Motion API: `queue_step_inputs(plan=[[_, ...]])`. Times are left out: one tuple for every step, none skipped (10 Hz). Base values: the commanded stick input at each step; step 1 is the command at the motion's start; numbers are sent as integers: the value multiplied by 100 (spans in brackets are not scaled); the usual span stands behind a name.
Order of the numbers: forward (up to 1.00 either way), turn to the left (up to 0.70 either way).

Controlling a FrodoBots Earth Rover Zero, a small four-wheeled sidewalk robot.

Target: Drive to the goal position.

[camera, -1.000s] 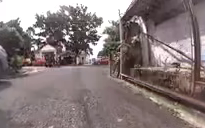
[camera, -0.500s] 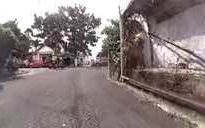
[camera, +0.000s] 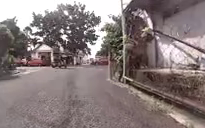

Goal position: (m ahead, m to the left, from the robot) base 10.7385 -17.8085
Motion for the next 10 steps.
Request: queue_step_inputs(plan=[[70, 1], [70, 0], [70, 0], [70, 0], [70, 0], [70, 0], [70, 0], [70, 0], [70, 0], [70, 0]])
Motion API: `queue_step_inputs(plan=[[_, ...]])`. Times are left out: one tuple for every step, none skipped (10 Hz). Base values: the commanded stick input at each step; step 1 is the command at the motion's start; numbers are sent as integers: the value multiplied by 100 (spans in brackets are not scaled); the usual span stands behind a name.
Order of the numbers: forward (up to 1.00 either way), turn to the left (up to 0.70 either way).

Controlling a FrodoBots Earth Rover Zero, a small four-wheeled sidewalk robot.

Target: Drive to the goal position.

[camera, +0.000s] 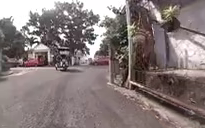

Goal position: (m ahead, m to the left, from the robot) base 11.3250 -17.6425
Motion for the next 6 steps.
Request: queue_step_inputs(plan=[[70, 0], [70, 0], [70, 0], [70, 0], [70, 0], [70, 0]])
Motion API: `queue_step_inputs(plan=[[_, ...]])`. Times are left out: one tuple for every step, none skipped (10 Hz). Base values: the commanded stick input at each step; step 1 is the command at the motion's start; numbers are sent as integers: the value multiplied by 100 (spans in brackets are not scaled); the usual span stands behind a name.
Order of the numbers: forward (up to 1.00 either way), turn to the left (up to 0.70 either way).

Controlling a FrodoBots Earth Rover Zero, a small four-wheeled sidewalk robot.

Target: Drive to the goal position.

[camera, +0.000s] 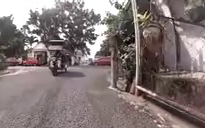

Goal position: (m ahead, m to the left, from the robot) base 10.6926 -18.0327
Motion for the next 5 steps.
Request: queue_step_inputs(plan=[[70, 0], [70, 4], [70, 35], [70, 35], [70, 15]])
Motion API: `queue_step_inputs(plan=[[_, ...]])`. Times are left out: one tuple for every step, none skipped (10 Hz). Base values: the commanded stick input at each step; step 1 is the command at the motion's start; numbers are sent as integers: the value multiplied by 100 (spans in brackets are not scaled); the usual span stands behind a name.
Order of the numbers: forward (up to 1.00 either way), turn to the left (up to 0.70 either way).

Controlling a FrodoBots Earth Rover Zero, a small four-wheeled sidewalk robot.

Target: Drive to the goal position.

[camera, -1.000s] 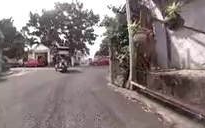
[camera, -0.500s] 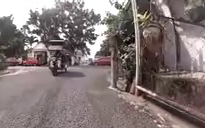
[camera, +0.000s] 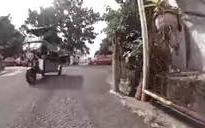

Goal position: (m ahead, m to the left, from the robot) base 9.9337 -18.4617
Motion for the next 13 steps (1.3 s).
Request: queue_step_inputs(plan=[[70, 0], [70, 0], [70, 0], [70, 0], [70, 0], [70, 0], [70, 0], [70, 0], [70, 0], [70, 0], [70, 0], [70, 0], [70, 0]])
